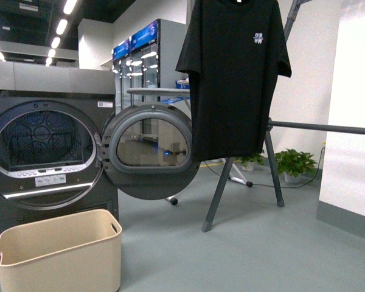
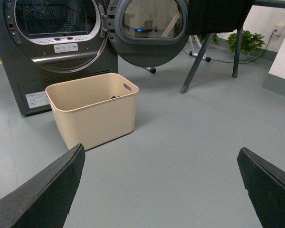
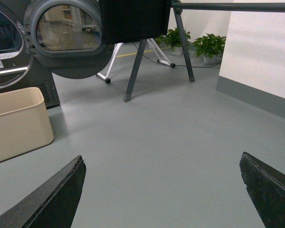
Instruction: Move hamper under clothes hanger
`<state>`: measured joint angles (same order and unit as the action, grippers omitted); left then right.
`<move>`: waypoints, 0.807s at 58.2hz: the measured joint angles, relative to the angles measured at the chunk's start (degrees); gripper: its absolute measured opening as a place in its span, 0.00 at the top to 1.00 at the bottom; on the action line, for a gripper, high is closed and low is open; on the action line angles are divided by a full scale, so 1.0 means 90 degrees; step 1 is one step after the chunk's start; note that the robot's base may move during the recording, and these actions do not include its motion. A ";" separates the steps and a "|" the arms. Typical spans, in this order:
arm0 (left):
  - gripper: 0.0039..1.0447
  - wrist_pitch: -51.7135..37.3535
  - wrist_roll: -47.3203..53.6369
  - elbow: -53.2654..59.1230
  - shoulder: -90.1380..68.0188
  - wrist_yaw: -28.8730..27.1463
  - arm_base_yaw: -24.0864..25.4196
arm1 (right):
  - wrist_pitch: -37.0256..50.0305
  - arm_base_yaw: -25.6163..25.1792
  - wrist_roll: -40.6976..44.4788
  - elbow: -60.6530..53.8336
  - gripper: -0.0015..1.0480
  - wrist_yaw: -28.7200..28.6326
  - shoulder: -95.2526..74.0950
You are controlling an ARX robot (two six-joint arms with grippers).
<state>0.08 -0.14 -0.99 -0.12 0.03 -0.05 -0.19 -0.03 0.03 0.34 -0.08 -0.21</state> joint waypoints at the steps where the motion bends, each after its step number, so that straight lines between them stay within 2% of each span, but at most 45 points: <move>1: 0.06 0.0002 0.0000 0.0000 -0.0005 0.0010 0.0000 | 0.0000 0.0000 0.0000 0.0000 0.08 0.0000 -0.0005; 47: 0.06 0.0000 0.0000 0.0000 0.0015 0.0002 0.0000 | 0.0005 0.0000 0.0000 0.0000 0.08 0.0015 0.0000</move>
<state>0.08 -0.14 -0.99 0.01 0.05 -0.05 -0.14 -0.03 0.03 0.34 0.05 -0.21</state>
